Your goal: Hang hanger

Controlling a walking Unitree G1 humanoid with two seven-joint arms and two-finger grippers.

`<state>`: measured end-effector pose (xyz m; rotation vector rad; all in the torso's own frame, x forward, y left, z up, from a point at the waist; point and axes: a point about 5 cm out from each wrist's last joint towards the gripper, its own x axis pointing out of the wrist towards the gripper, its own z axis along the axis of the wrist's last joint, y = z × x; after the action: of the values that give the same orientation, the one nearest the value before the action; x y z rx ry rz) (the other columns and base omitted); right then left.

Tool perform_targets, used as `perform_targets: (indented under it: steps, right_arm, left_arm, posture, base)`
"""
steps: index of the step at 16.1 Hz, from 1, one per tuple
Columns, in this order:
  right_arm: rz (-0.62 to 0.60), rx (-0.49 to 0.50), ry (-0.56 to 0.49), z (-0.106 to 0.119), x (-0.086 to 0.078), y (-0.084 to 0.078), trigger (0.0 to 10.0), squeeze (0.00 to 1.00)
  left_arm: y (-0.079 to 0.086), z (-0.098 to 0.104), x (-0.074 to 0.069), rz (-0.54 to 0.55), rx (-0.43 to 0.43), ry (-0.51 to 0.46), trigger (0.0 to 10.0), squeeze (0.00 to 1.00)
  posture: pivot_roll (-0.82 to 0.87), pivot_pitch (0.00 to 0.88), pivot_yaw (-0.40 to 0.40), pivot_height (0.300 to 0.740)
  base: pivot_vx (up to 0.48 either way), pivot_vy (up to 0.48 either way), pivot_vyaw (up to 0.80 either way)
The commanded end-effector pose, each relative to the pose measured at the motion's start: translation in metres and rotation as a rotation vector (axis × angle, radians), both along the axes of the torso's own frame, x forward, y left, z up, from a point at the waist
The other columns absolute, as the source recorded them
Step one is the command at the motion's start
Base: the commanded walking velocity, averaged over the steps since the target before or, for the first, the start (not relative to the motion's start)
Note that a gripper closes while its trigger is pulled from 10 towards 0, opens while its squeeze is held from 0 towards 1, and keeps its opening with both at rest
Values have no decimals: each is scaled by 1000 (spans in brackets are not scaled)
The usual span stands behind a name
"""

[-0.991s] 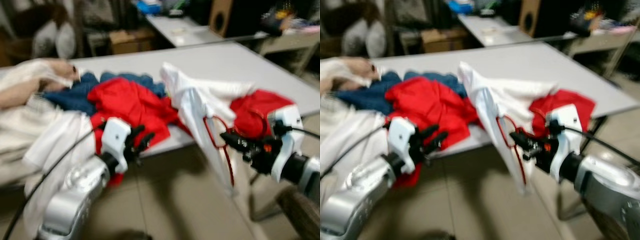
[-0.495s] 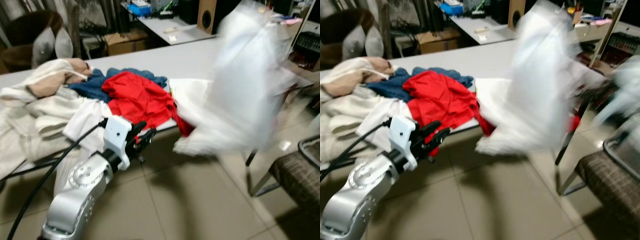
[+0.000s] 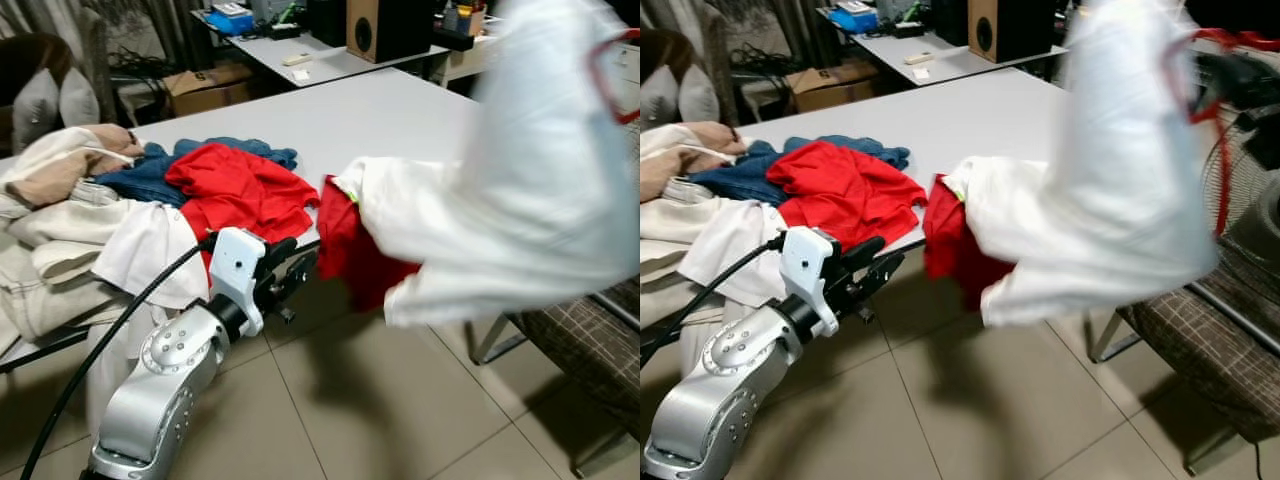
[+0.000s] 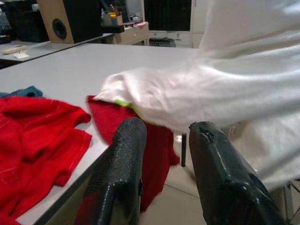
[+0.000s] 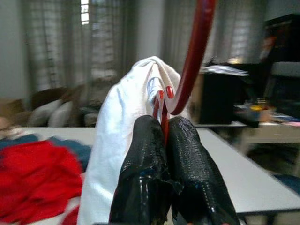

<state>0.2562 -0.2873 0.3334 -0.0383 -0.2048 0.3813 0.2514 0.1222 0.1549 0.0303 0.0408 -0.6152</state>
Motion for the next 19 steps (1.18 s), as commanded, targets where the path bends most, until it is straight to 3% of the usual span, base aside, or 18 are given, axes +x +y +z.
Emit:
perform_targets:
  steps: [1, 3, 7, 10, 13, 16, 19]
  right_arm:
    - [71, -11, 12, 1, -10, 6, 10000, 0]
    - [197, -55, 149, -28, -33, 18, 10000, 0]
    - [240, -64, 360, -76, -71, 26, 10000, 0]
    - [273, -106, 500, -106, -91, 39, 10000, 0]
    - [315, -95, 547, -121, -99, 50, 10000, 0]
    - [323, 77, 352, -134, -97, 70, 10000, 0]
    - [396, 88, 326, -145, -88, 76, 10000, 0]
  left_arm:
    - [10, -3, -2, 19, 29, 8, 10000, 0]
    - [21, -6, -6, 3, 61, 18, 10000, 0]
    - [47, -3, -7, 54, 75, 17, 10000, 0]
    - [51, -3, -6, 50, 78, 25, 10000, 0]
    - [50, -7, -7, 49, 53, 41, 10000, 0]
    - [55, 1, -3, 128, 21, -39, 10000, 0]
    - [56, 22, -2, -35, -25, -57, 10000, 0]
  posture:
    - [24, 0, 42, 740]
    - [28, 0, 46, 740]
    - [30, 0, 61, 740]
    - [31, 0, 70, 740]
    - [32, 0, 71, 740]
    - [37, 0, 67, 740]
    - [47, 0, 59, 740]
  base:
    - [0, 0, 0]
    - [0, 0, 0]
    - [0, 0, 0]
    - [0, 0, 0]
    - [0, 0, 0]
    - [0, 0, 0]
    - [0, 0, 0]
